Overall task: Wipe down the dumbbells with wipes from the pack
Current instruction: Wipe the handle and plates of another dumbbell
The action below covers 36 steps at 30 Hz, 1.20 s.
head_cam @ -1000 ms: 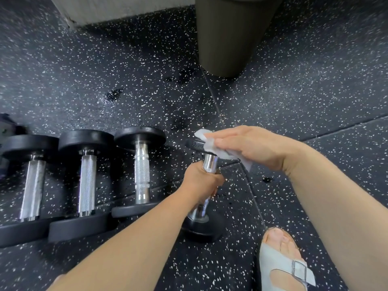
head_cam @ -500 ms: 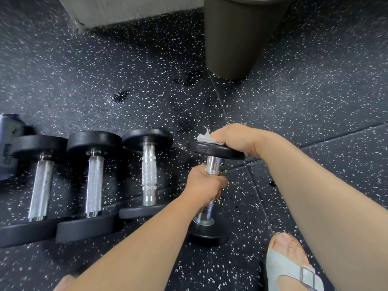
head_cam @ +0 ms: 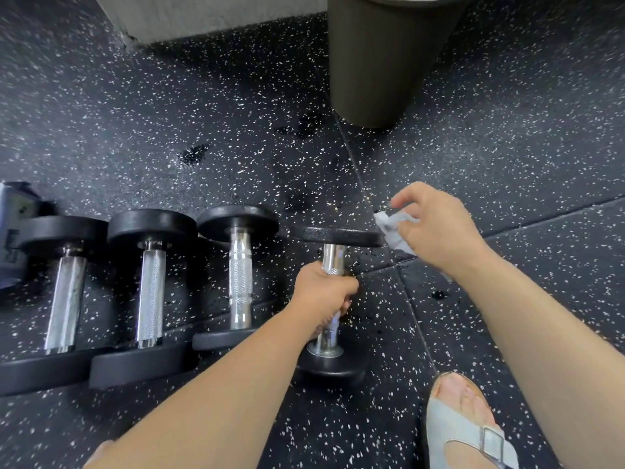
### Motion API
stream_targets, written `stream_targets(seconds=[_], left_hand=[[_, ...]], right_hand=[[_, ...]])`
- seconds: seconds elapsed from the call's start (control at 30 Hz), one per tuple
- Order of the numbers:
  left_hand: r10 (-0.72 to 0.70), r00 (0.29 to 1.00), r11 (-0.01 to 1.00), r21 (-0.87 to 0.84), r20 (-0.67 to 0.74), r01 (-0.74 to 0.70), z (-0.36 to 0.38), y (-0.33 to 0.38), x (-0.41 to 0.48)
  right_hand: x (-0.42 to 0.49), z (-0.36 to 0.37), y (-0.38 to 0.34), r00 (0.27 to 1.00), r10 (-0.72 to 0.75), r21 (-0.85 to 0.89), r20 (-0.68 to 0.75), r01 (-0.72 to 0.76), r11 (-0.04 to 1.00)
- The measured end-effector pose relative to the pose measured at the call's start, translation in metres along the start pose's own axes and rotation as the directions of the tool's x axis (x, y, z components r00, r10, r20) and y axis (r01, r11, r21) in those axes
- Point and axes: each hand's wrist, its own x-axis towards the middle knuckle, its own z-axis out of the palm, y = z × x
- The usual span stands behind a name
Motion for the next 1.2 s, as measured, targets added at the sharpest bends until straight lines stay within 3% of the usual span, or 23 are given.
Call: stream_targets(seconds=[0.13,0.27,0.33,0.43,0.5,0.6,0.73,0.83,0.93,1.03,1.2], left_hand=[[0.03,0.999,1.0,0.006,-0.02,-0.03,0.0,0.001,-0.001],[0.051,0.999,0.999,-0.017,-0.011,-0.051,-0.004,0.002,-0.003],[0.044,0.999,0.998,-0.034,-0.011,-0.044,-0.006,0.002,-0.003],[0.038,0.999,0.998,-0.056,-0.016,-0.038,-0.007,0.002,-0.003],[0.031,0.999,0.997,-0.064,-0.014,-0.032,-0.007,0.002,-0.004],[0.043,0.999,0.998,-0.054,-0.007,-0.044,-0.008,0.001,-0.004],[0.056,0.998,0.998,-0.042,-0.01,-0.056,-0.008,-0.001,-0.003],[0.053,0.998,0.998,-0.033,0.018,-0.052,-0.007,-0.001,-0.004],[0.097,0.994,0.995,-0.001,0.051,-0.097,-0.006,-0.002,-0.007],[0.127,0.99,0.99,0.057,0.063,-0.131,-0.005,-0.004,-0.009],[0.1,0.994,0.991,0.083,0.049,-0.104,-0.003,-0.004,-0.009]], right_hand=[[-0.011,0.007,-0.014,0.997,-0.042,0.068,0.07,0.037,0.997],[-0.026,-0.005,-0.025,0.953,-0.073,0.175,0.294,0.021,0.984],[-0.032,-0.008,-0.025,0.929,-0.156,0.164,0.335,0.105,0.981],[-0.033,0.011,-0.018,0.967,-0.242,0.13,0.083,0.23,0.964],[-0.033,0.023,-0.013,0.965,-0.253,0.218,-0.075,0.263,0.94],[-0.034,0.029,-0.012,0.95,-0.263,0.396,-0.166,0.309,0.865],[-0.032,0.033,-0.02,0.927,-0.318,0.364,-0.2,0.372,0.854],[-0.027,0.033,-0.037,0.919,-0.373,0.313,-0.128,0.394,0.864],[-0.015,0.031,-0.057,0.901,-0.43,0.272,0.058,0.4,0.875],[-0.001,0.027,-0.067,0.896,-0.369,0.34,0.245,0.278,0.899],[0.016,0.027,-0.061,0.909,-0.277,0.253,0.31,0.202,0.946]])
